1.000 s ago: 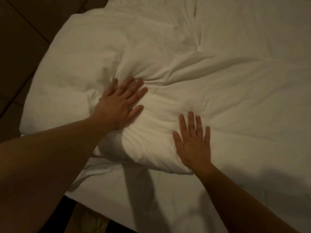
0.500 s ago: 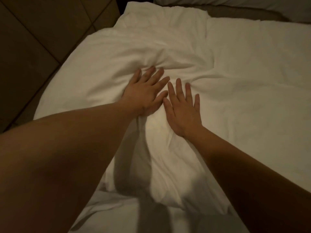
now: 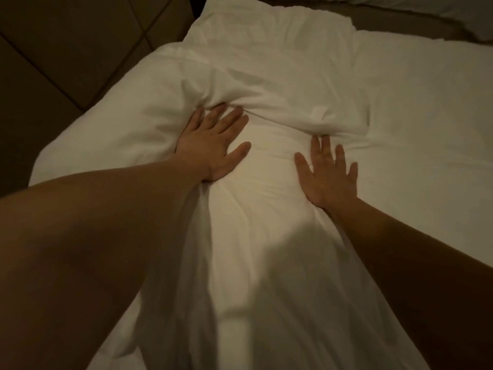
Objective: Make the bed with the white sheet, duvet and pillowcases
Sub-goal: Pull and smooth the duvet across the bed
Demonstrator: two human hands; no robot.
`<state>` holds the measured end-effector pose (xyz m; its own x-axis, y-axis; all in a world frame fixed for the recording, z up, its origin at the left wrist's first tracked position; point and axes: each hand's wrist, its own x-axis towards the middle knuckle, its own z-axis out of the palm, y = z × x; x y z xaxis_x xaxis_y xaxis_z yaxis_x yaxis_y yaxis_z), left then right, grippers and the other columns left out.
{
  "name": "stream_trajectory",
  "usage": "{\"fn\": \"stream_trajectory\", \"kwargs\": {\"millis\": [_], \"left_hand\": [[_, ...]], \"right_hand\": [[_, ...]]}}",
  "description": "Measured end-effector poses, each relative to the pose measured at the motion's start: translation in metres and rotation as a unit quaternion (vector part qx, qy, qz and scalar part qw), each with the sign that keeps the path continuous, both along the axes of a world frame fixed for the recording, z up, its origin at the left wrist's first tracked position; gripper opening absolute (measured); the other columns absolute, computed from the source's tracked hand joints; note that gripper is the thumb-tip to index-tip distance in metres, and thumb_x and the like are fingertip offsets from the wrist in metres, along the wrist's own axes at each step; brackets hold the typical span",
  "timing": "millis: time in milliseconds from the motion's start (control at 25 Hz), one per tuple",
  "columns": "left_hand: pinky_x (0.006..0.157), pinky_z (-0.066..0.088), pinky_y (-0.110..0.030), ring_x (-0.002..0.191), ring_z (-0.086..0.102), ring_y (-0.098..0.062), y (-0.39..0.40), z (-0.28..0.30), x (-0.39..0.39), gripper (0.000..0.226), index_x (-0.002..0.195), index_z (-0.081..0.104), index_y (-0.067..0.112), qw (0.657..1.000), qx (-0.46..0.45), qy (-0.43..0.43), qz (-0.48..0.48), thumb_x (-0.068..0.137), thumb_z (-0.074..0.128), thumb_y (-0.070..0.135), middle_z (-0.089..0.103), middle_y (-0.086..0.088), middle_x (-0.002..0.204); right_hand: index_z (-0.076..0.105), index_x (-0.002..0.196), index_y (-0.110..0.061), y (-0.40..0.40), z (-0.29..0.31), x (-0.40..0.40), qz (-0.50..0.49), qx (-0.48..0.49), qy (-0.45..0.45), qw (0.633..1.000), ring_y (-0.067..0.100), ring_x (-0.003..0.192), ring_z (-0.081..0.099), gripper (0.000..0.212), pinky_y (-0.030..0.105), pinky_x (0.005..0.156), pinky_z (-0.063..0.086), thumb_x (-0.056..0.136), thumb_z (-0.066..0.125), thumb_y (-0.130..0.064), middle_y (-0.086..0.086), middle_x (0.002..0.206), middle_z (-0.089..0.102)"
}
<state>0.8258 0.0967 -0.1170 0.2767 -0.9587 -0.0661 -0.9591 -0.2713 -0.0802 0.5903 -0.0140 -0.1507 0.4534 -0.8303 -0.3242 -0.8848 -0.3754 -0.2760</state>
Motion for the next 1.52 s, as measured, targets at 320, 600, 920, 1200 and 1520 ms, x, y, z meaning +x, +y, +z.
{"fn": "stream_trajectory", "kwargs": {"millis": [320, 600, 920, 1200, 1520], "left_hand": [[0.122, -0.004, -0.049, 0.155, 0.002, -0.019, -0.026, 0.011, 0.041, 0.066, 0.160, 0.015, 0.029, 0.995, -0.053, -0.004, -0.081, 0.101, 0.018, 0.056, 0.010, 0.002, 0.168], [0.122, 0.000, -0.047, 0.155, 0.003, -0.021, 0.018, -0.004, 0.103, 0.063, 0.160, 0.012, 0.030, 0.999, -0.029, 0.012, -0.006, 0.103, 0.018, 0.054, 0.008, 0.003, 0.168], [0.123, -0.002, -0.052, 0.154, -0.008, -0.023, 0.061, -0.013, 0.103, 0.062, 0.161, 0.004, 0.028, 0.990, -0.044, 0.086, 0.107, 0.104, 0.014, 0.052, -0.005, 0.004, 0.169], [0.122, -0.001, -0.052, 0.154, -0.012, -0.018, 0.129, -0.014, 0.126, 0.057, 0.158, -0.001, 0.043, 0.996, 0.029, 0.071, 0.036, 0.104, 0.010, 0.055, -0.010, 0.013, 0.167], [0.121, 0.016, -0.056, 0.152, 0.007, -0.036, 0.165, -0.004, 0.102, 0.061, 0.159, 0.005, 0.038, 0.937, -0.006, 0.253, 0.240, 0.104, 0.022, 0.056, -0.009, 0.009, 0.168]], "right_hand": [[0.002, 0.160, -0.031, 0.028, 0.036, 0.100, 0.118, -0.077, -0.098, 0.985, 0.026, 0.153, -0.016, 0.066, 0.054, 0.121, -0.008, 0.101, 0.007, -0.061, -0.008, 0.168, -0.010], [-0.003, 0.159, -0.036, 0.029, 0.007, 0.119, 0.160, -0.142, -0.007, 0.977, 0.017, 0.152, -0.019, 0.068, 0.053, 0.121, -0.012, 0.099, 0.006, -0.065, -0.014, 0.166, -0.012], [-0.007, 0.160, -0.023, 0.104, 0.027, 0.166, 0.089, -0.035, -0.011, 0.995, 0.024, 0.152, -0.020, 0.074, 0.053, 0.120, -0.015, 0.100, 0.007, -0.063, -0.003, 0.167, -0.017], [0.017, 0.160, -0.030, 0.142, 0.020, 0.127, 0.176, -0.184, -0.024, 0.967, 0.018, 0.155, 0.003, 0.066, 0.050, 0.123, -0.004, 0.101, 0.013, -0.058, -0.006, 0.168, 0.008], [-0.004, 0.160, -0.031, 0.172, 0.039, 0.123, 0.125, -0.053, 0.013, 0.991, 0.023, 0.154, -0.013, 0.065, 0.050, 0.122, -0.010, 0.102, 0.007, -0.057, -0.001, 0.168, -0.010]]}}
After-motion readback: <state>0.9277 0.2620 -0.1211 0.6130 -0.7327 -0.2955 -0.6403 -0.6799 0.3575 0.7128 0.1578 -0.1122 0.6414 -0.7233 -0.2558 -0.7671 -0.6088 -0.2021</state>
